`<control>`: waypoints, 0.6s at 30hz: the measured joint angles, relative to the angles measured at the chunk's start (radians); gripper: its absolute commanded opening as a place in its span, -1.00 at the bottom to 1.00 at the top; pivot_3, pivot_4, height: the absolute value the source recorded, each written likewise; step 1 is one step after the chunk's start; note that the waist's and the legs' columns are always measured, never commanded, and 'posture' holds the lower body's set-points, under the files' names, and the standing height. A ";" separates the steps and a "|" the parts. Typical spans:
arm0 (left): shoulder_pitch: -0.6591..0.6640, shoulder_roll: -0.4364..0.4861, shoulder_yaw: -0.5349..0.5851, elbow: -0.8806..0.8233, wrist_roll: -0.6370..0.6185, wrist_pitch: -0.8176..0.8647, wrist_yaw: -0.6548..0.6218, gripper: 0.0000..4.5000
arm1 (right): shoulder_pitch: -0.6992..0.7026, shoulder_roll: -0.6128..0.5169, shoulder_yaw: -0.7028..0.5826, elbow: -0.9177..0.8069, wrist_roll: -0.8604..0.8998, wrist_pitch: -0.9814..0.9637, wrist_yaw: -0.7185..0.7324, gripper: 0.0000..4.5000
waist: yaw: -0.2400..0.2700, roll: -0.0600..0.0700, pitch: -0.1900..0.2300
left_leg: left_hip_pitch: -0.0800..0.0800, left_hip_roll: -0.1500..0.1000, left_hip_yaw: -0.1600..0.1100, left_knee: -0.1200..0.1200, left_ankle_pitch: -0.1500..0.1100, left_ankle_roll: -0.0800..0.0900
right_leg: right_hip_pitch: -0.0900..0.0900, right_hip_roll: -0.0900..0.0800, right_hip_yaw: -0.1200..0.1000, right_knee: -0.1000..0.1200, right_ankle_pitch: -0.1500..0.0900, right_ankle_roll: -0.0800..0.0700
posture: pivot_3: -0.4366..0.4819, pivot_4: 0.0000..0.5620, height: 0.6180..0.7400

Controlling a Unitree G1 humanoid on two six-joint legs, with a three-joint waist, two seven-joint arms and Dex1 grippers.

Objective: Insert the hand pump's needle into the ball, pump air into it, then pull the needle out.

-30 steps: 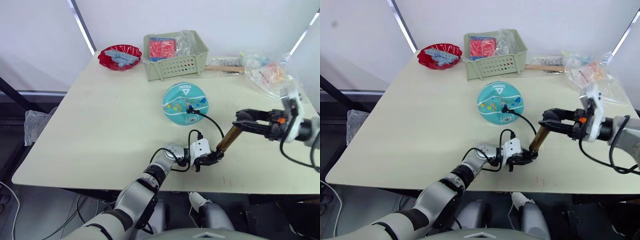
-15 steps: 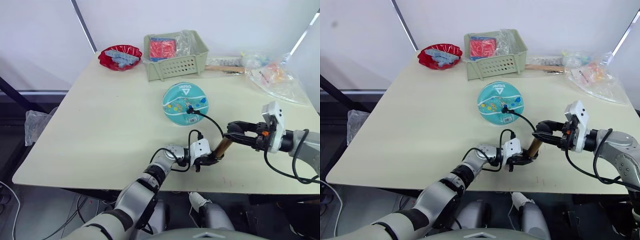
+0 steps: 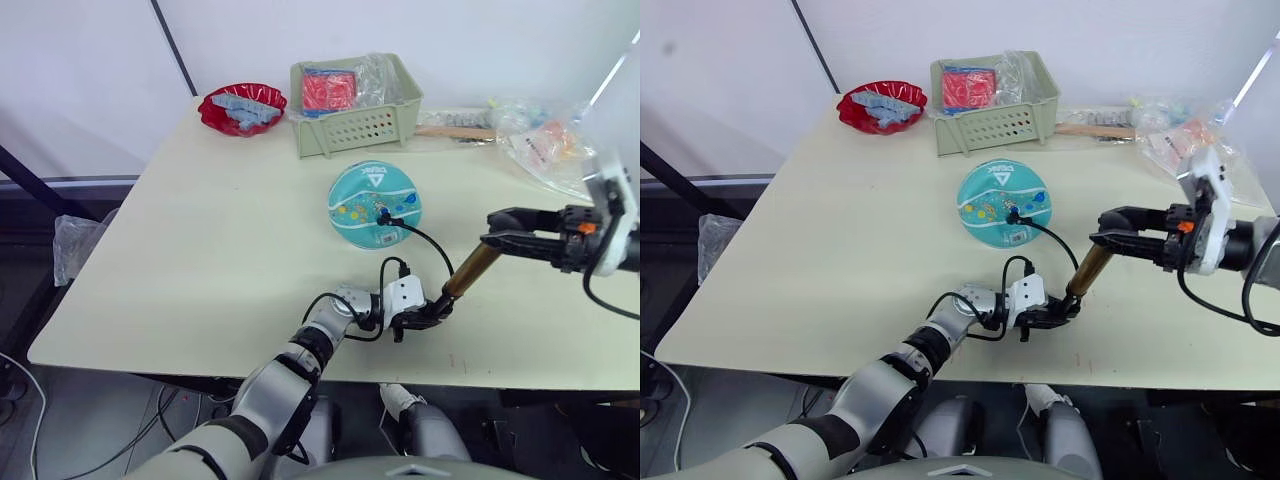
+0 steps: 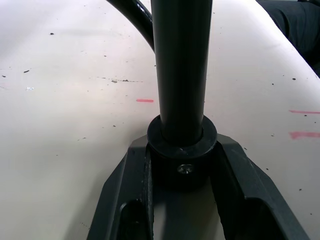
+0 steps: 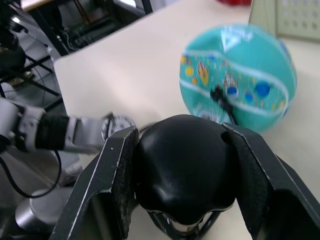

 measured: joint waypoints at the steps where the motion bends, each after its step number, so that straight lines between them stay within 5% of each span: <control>1: -0.001 0.000 0.000 0.000 0.000 0.000 0.000 -0.50 | -0.023 -0.018 -0.004 0.014 0.017 0.013 0.000 -0.08 | 0.000 0.001 0.001 | 0.000 0.000 0.000 0.000 0.000 0.000 | 0.000 0.000 0.000 0.000 0.000 0.000 | -0.05 -0.47 0.96; 10: -0.001 -0.001 0.003 0.000 -0.002 0.000 -0.001 -0.50 | -0.153 -0.129 -0.035 0.120 0.081 0.091 0.015 -0.08 | 0.000 0.002 0.001 | 0.000 0.000 0.000 0.000 0.000 0.000 | 0.000 0.000 0.000 0.000 0.000 0.000 | -0.05 -0.47 0.96; 18: 0.000 0.000 0.003 0.000 -0.002 0.000 0.000 -0.50 | -0.110 -0.110 -0.065 0.091 0.077 0.065 0.035 -0.08 | -0.001 0.002 0.001 | 0.000 0.000 0.001 0.000 0.000 0.000 | -0.001 0.000 0.001 0.000 0.000 0.000 | -0.05 -0.47 0.96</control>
